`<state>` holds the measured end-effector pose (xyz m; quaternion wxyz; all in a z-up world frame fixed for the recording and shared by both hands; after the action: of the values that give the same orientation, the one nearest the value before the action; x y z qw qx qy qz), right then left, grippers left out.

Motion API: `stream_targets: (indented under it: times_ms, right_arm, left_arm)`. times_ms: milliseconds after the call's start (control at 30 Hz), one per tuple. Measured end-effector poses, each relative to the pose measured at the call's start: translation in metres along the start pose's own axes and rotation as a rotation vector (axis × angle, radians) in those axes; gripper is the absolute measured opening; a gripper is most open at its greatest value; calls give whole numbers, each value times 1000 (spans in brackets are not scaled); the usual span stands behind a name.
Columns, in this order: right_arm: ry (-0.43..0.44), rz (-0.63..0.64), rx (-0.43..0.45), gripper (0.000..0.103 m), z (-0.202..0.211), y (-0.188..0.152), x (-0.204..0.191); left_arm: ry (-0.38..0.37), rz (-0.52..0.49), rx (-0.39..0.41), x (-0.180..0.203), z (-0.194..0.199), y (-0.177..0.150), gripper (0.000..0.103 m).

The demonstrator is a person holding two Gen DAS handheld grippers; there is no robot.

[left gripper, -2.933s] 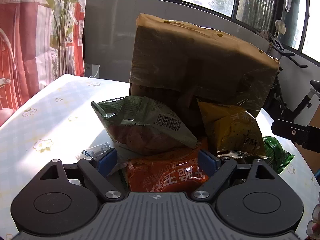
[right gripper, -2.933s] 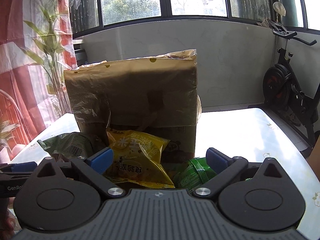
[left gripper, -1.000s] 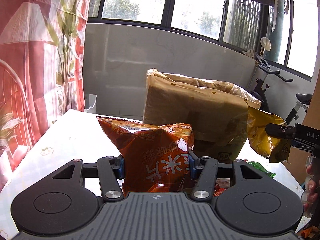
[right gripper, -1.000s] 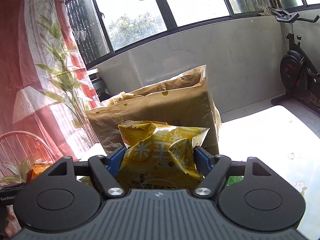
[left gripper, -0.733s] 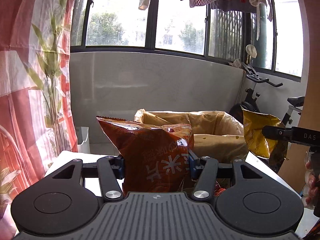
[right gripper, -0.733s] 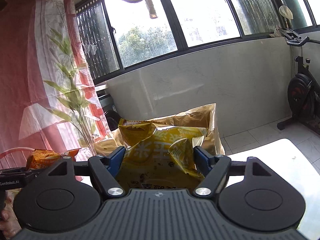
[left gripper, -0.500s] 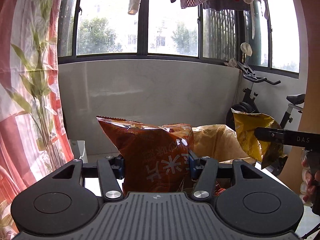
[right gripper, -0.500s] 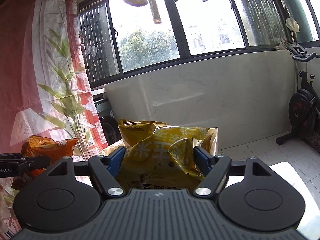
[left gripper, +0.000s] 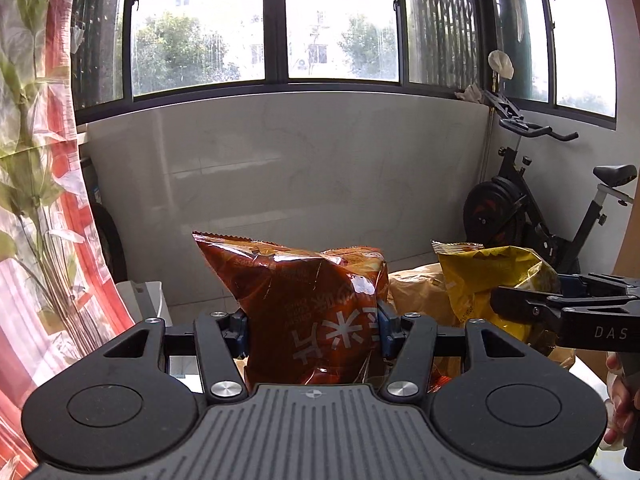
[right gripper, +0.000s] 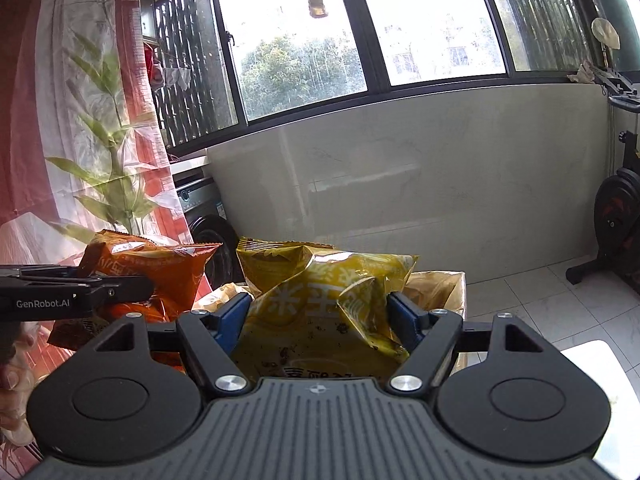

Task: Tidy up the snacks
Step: 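Lift both held chip bags and carry them over the lined box, then open both tools to drop the chip bags into the box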

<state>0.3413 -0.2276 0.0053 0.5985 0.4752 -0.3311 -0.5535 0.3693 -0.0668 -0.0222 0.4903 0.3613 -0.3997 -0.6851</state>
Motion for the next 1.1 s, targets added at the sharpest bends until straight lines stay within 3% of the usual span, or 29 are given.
stream_targets:
  times_ms: [233,300,400,800,1100]
  right_arm:
    - [-12,-15,-92,80,-25,-6,12]
    - [-28,-29,-105,80,-26,-8,15]
    - [-51,-44,-111,81,-22,-10,16]
    - [-74,-102,-66,87,1,-8,18]
    - [-34,-86,-54,87,42,-31,15]
  left_arm:
    - [-26,46,-36,-1,-39,-9,68]
    - [-9,60,-41,-3,-43,-13,74]
    - [12,63,-62,-7,-42,-17,74]
    - [54,104,-66,-52,22,-33,75]
    - [35,141,-115,-79,60,-74,75]
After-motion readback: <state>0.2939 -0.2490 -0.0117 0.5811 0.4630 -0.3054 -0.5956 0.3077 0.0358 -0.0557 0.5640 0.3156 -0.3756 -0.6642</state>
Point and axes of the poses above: each gripper's, at about its wrist camera, not at the fingertips, and z roughly against the way its jaws point, x to its right, y to its top, the point moved 1 cm from there along -z, roughly the way its jaws point, and after that the axes turned 3 degrees about y, right-handed, at the moved point
